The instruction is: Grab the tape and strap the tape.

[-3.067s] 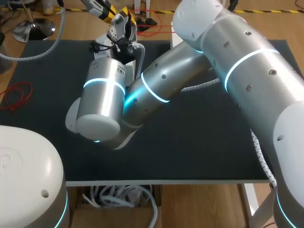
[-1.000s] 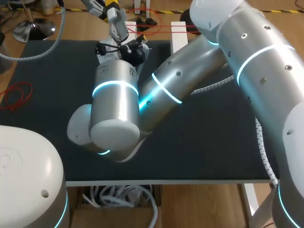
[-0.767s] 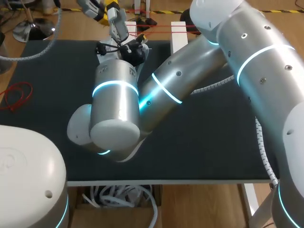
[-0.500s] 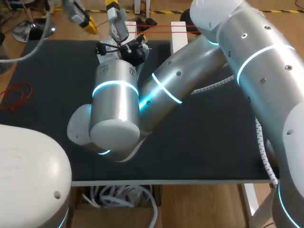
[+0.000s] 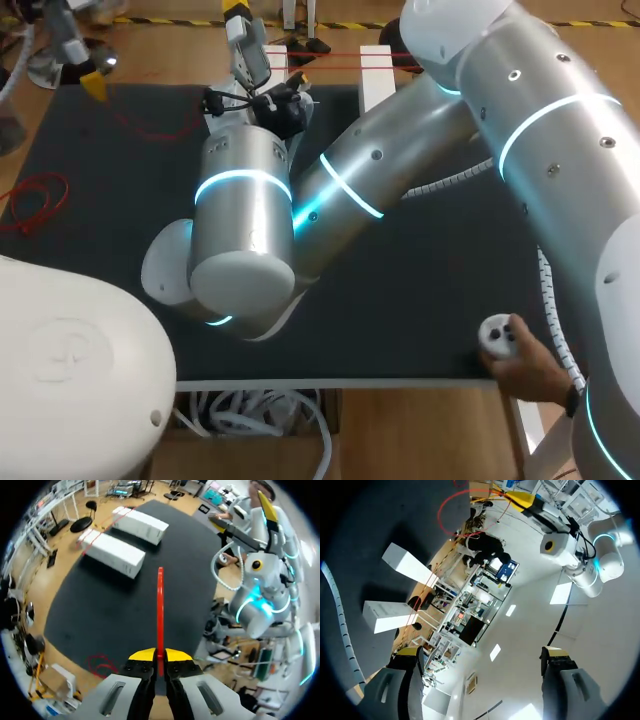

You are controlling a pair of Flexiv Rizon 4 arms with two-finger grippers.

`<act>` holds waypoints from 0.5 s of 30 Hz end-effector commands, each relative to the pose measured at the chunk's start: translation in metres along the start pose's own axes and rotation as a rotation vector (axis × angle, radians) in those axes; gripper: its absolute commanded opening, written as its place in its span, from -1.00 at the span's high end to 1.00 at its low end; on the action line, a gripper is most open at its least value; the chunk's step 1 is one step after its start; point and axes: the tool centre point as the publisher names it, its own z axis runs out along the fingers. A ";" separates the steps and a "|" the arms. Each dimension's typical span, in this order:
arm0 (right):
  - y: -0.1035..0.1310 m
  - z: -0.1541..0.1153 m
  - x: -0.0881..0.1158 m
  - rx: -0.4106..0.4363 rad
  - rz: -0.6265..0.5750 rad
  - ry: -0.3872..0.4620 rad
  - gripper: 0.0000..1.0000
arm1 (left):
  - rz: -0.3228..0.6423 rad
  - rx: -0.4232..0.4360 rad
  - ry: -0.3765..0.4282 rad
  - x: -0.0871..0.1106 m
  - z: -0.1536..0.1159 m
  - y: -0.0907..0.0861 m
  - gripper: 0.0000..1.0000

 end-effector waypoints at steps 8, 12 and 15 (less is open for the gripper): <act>-0.002 0.000 -0.002 -0.006 -0.004 0.004 -1.00 | -0.270 -0.204 0.183 -0.020 -0.008 0.019 1.00; -0.002 0.000 -0.002 -0.006 -0.004 0.004 -1.00 | -0.271 -0.200 0.183 -0.020 -0.008 0.019 0.58; -0.002 0.000 -0.002 -0.006 -0.004 0.004 -1.00 | -0.271 -0.200 0.183 -0.020 -0.008 0.019 -0.45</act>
